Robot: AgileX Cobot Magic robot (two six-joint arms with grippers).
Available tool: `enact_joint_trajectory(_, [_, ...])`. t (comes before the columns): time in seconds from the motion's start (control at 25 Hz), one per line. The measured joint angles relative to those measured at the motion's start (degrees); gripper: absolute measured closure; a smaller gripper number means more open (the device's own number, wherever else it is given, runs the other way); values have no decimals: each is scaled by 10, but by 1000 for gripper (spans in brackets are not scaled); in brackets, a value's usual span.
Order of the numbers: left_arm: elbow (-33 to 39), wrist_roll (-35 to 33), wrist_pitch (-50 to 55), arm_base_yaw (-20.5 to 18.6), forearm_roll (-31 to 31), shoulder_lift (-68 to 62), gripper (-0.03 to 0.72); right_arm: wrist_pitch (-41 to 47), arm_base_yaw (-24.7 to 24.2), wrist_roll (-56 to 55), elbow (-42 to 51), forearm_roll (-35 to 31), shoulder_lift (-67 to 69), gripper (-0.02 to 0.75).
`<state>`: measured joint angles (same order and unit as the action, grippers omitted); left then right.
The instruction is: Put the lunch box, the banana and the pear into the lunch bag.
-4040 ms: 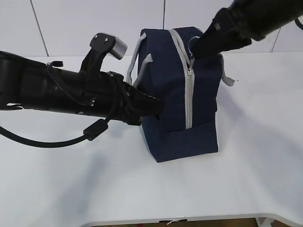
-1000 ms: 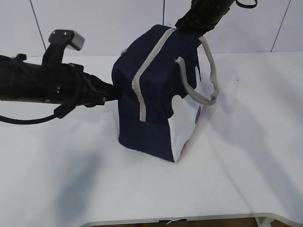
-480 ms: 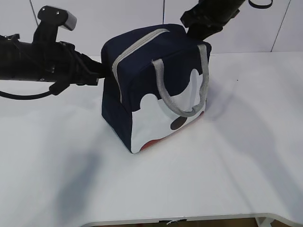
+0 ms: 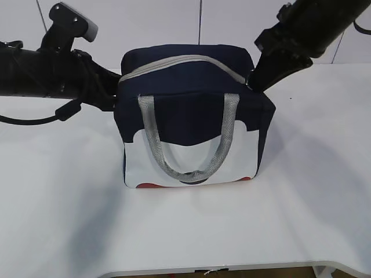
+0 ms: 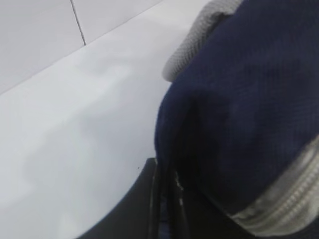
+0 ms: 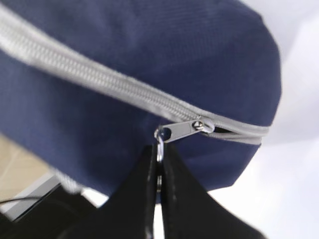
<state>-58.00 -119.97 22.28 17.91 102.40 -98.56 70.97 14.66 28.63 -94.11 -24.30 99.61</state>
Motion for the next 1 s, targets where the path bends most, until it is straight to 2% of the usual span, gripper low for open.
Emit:
enact_joint_trajectory(0.12, [0, -38, 0, 0, 0, 0, 704, 0, 0, 7, 38, -19, -28, 720])
enact_joint_trajectory(0.32, [0, -63, -1, -1, 0, 0, 704, 0, 0, -6, 48, -8, -50, 720])
enact_joint_trajectory(0.48, [0, -72, -13, -1, 0, 0, 704, -25, 0, -104, 46, 26, -54, 720])
enact_joint_trajectory(0.64, [0, -74, -16, -1, 0, 0, 704, -59, 0, -223, 46, 30, -54, 720])
enact_joint_trajectory(0.8, [0, -76, -22, -1, 0, 0, 704, -78, 0, -300, 46, 34, -54, 720])
enact_joint_trajectory(1.0, [0, -78, -29, -1, 0, 0, 704, -90, 0, -370, 46, 70, -54, 720])
